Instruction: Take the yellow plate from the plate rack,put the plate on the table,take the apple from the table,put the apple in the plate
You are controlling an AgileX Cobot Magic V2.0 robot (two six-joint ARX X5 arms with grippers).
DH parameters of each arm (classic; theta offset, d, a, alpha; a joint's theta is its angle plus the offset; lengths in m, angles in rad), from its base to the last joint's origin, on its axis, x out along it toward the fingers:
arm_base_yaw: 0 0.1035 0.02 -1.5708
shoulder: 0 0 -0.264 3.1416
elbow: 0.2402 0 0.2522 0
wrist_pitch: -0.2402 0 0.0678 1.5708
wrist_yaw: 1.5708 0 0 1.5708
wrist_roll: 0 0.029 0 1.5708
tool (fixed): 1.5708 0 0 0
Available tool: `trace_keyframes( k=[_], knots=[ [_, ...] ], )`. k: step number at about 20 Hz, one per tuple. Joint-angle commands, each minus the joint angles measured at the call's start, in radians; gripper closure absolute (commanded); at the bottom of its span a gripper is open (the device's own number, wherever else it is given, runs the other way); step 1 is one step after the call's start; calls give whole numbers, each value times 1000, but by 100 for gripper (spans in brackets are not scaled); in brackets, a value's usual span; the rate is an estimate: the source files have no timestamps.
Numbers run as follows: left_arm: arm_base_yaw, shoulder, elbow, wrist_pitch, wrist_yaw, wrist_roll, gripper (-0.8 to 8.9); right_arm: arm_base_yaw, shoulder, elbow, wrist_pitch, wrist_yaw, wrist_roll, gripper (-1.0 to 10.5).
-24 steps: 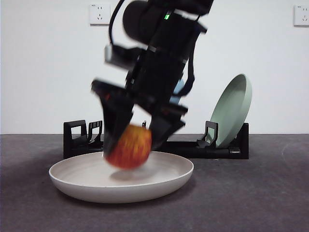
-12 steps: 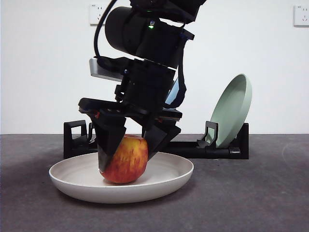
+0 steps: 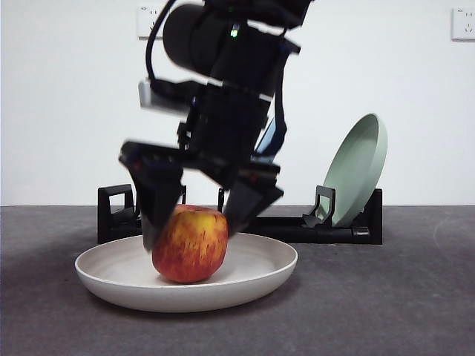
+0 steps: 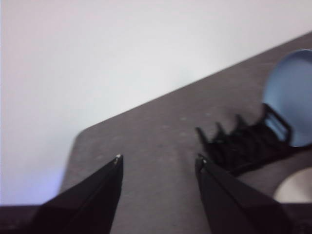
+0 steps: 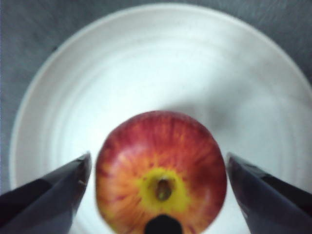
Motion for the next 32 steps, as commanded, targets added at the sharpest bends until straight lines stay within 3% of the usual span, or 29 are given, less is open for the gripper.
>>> trace_keyframes(
  k=[1, 10, 13, 15, 17, 20, 22, 26, 32],
  knots=[
    [2, -2, -5, 6, 71, -14, 563, 0, -66, 11, 3, 4, 3, 469],
    [2, 42, -5, 113, 314, 8, 566, -55, -318, 11, -46, 6, -68, 484],
    [2, 83, -5, 167, 332, 55, 578, -95, -410, 11, -89, 6, -92, 640],
    [2, 114, -5, 187, 332, 83, 674, -127, -470, 11, -124, 7, -96, 805],
    [3, 150, -5, 200, 332, 107, 829, -164, -528, 11, -156, 7, -95, 943],
    [25, 216, -5, 204, 350, 149, 823, -242, -615, 11, -219, 5, -95, 959],
    [69, 264, -5, 188, 444, 182, 823, -297, -657, 10, -271, -3, -95, 959],
    [244, 319, -8, 160, 661, 172, 823, -383, -729, -8, -321, -4, -90, 959],
    [455, 290, -26, 194, 787, 92, 823, -392, -897, -239, -127, -4, -46, 959]
  ],
)
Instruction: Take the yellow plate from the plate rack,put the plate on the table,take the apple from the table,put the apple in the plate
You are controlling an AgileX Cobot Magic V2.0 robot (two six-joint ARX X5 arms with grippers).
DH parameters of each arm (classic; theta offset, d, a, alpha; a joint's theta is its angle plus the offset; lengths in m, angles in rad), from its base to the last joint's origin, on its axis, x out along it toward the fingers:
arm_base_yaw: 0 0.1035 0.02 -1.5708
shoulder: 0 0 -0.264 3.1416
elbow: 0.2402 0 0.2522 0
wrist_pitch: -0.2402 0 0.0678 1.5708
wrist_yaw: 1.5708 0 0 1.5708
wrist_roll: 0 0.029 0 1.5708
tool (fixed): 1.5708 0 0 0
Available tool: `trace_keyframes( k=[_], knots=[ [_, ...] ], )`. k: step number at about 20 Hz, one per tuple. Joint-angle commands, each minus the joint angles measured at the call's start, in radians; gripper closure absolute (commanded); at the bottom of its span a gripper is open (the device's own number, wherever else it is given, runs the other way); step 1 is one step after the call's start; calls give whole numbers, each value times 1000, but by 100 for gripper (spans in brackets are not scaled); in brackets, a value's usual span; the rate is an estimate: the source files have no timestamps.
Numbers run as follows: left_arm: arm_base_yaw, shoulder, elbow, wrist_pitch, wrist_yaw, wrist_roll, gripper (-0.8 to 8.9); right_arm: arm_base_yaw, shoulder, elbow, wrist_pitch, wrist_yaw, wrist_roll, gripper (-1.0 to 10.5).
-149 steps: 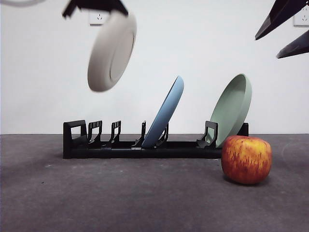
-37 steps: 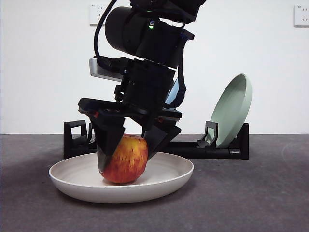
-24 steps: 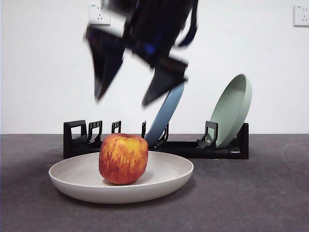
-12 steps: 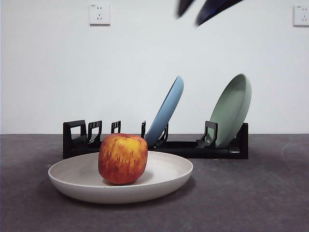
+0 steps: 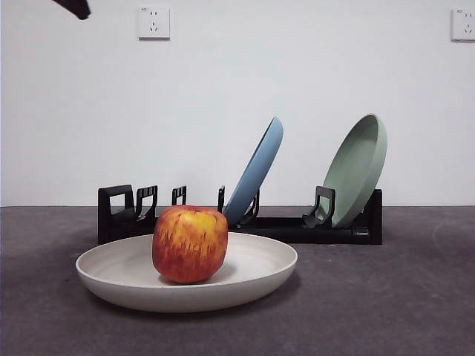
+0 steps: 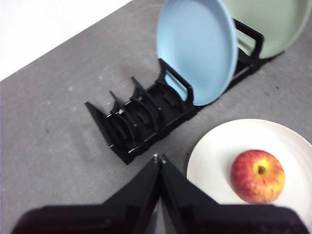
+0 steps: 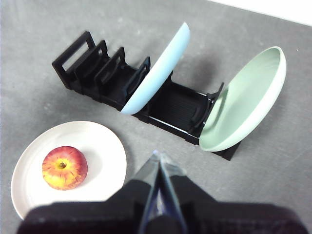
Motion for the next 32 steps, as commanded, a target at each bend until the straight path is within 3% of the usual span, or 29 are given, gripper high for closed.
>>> trace_keyframes(
  k=[1, 7, 11, 15, 26, 29, 32],
  knots=[
    [31, -35, -38, 54, 40, -40, 823, 2, -58, -132, 100, -1, 46, 959],
    [37, -239, -347, 278, 42, -100, 823, 3, -243, -472, 338, 4, 174, 959],
    [36, -382, -551, 374, 32, -182, 823, 21, -330, -597, 401, 37, 182, 959],
    [35, -393, -565, 360, 36, -221, 817, 21, -325, -597, 397, 32, 249, 958],
    [35, -397, -565, 341, 35, -221, 817, 20, -325, -597, 396, 33, 249, 958],
    [71, -473, -565, 337, 48, -221, 817, 20, -325, -597, 396, 32, 249, 958],
    [175, -558, -565, 349, 51, -209, 817, 20, -325, -597, 396, 33, 249, 958]
  ],
)
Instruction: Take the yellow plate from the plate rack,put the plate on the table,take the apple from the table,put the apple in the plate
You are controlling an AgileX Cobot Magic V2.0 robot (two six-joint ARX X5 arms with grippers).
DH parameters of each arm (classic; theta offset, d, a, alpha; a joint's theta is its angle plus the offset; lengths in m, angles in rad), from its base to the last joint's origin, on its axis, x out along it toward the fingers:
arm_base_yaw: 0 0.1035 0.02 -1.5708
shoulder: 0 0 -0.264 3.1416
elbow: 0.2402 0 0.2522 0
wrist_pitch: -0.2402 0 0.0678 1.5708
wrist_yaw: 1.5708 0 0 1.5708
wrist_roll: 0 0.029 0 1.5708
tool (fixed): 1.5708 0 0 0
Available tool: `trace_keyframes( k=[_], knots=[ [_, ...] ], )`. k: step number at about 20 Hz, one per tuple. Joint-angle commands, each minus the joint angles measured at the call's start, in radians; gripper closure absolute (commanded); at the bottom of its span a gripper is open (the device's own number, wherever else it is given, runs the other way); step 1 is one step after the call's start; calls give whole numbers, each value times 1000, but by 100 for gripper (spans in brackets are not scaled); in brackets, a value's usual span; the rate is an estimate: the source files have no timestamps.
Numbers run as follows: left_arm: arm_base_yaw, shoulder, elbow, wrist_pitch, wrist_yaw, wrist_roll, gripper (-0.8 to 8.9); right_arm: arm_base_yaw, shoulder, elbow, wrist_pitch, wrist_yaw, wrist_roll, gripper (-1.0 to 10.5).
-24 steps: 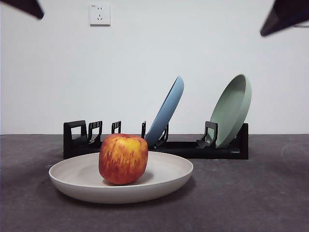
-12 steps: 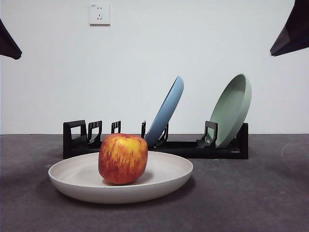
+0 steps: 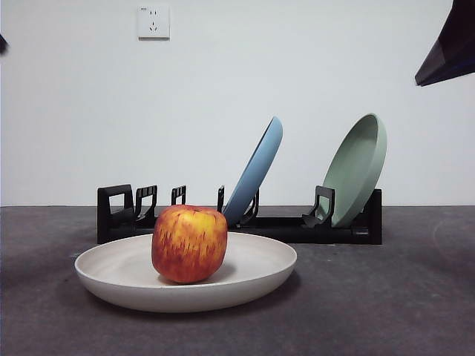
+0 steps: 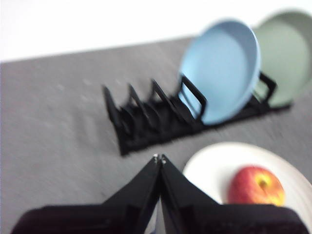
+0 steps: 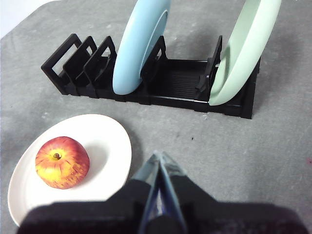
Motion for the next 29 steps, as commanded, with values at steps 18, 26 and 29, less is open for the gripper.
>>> trace_keyframes(
  k=[18, 26, 29],
  knots=[
    [438, -438, -505, 223, 74, 102, 817, 2, -1, -8, 5, 3, 6, 958],
    [438, -473, -513, 134, 100, 101, 817, 2, -1, -8, 5, 2, 6, 958],
    [437, -473, -513, 137, 107, 101, 817, 2, -1, -8, 5, 3, 6, 958]
  ],
)
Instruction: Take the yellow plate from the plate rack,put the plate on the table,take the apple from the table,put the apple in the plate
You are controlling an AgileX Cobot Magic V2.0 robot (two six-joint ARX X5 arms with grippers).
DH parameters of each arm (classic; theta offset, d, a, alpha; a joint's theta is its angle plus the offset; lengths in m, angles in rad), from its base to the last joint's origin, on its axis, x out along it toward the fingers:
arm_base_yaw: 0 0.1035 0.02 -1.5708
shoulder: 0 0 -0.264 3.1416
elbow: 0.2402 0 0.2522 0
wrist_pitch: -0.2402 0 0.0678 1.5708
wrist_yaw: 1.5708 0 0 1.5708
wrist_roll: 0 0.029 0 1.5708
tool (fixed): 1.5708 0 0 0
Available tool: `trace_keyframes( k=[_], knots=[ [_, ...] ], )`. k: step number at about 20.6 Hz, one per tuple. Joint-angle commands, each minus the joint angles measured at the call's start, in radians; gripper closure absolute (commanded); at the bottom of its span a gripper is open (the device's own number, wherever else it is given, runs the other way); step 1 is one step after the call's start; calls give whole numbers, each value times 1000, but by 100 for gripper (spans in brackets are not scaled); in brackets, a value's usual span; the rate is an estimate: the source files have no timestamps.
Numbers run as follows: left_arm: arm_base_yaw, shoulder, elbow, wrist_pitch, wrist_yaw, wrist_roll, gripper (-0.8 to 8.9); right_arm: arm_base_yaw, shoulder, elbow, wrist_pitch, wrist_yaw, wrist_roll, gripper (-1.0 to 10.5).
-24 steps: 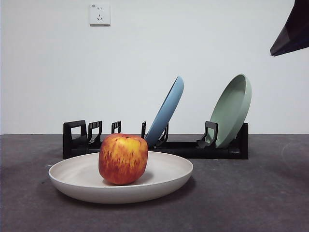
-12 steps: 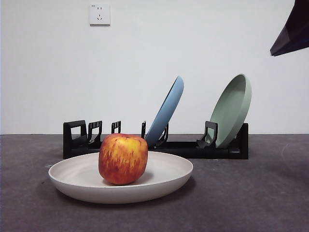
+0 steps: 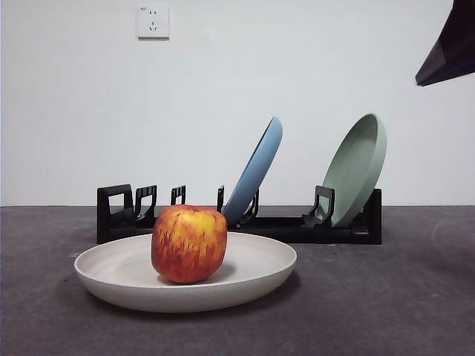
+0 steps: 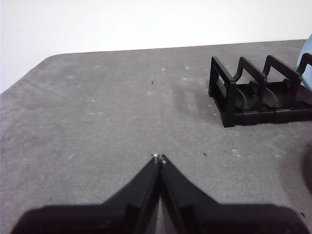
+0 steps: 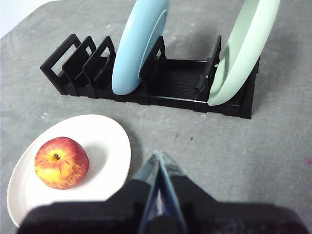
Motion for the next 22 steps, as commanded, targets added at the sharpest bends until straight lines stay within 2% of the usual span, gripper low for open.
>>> trace_keyframes(
  k=[1, 15, 18, 22],
  knots=[
    [3, -2, -13, 3, 4, -3, 817, 2, -1, -8, 5, 3, 6, 958],
    [3, -2, -13, 3, 4, -3, 817, 2, -7, -8, -5, 3, 5, 958],
    [3, -2, -13, 3, 4, -3, 817, -22, -117, -8, -13, 80, -93, 957],
    [3, -2, -13, 3, 4, -3, 817, -156, -274, -18, 4, 75, -208, 957]
  ],
)
